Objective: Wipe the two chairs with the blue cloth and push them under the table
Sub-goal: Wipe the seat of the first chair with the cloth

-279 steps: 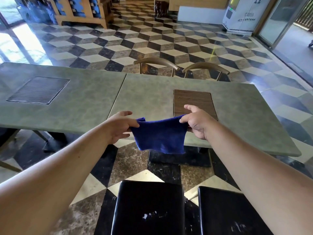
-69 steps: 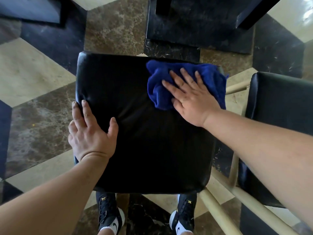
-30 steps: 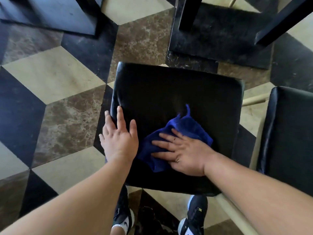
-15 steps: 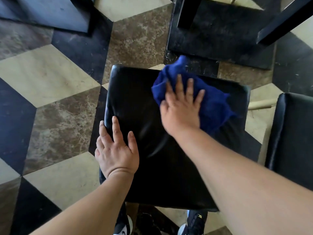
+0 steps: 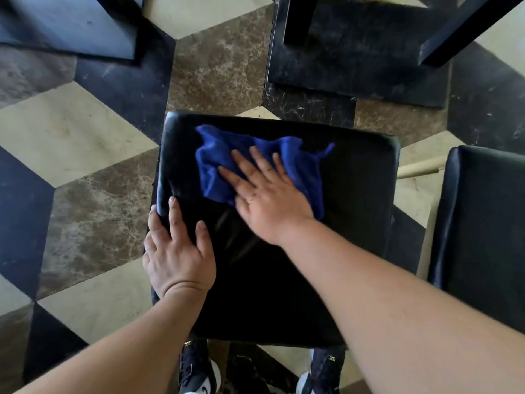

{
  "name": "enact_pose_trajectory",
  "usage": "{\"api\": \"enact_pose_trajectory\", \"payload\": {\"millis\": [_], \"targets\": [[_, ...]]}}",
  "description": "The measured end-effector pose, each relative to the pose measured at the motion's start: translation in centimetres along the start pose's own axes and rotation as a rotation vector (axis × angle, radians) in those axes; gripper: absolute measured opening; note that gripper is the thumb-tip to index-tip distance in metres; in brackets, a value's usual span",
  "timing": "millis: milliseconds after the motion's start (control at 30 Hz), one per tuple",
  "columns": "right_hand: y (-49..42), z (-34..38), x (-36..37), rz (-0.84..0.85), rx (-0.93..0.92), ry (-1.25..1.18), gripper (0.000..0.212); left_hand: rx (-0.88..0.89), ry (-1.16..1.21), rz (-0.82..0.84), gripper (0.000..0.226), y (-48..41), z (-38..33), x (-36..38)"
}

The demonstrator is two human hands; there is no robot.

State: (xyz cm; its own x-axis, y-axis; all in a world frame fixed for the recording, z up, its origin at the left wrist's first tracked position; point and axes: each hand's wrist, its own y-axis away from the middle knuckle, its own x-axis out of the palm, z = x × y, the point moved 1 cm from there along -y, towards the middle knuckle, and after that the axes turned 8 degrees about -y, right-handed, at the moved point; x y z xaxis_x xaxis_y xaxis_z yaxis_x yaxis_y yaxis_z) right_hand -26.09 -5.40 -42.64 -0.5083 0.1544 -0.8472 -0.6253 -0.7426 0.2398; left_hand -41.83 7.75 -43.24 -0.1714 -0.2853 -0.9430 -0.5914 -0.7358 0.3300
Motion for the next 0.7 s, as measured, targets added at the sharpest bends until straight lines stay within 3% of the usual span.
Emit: {"api": "enact_pose_trajectory", "payload": {"millis": [167, 300, 400, 467, 700], "targets": [[5.5, -7.4, -3.4, -0.022, 0.216, 0.092, 0.063, 0.001, 0.007, 0.013, 0.072, 0.1, 0.1, -0.1], [7.8, -9.0, -4.0, -0.035, 0.419, 0.142, 0.063, 0.013, 0.011, 0.021, 0.071, 0.2, 0.2, 0.0], [7.0, -6.1, -2.3, -0.071, 0.563, 0.137, 0.069, 0.004, 0.004, 0.021, 0.071, 0.0, 0.2, 0.3], [6.6, -2.7, -0.6, -0.059, 0.566, 0.098, 0.076, 0.011, -0.024, 0.066, 0.072, -0.3, 0.1, -0.1], [7.9, 11.8, 5.2, 0.135, 0.408, -0.093, 0.061, 0.133, -0.121, 0.502, 0.081, -3.2, 0.3, -6.5]]}}
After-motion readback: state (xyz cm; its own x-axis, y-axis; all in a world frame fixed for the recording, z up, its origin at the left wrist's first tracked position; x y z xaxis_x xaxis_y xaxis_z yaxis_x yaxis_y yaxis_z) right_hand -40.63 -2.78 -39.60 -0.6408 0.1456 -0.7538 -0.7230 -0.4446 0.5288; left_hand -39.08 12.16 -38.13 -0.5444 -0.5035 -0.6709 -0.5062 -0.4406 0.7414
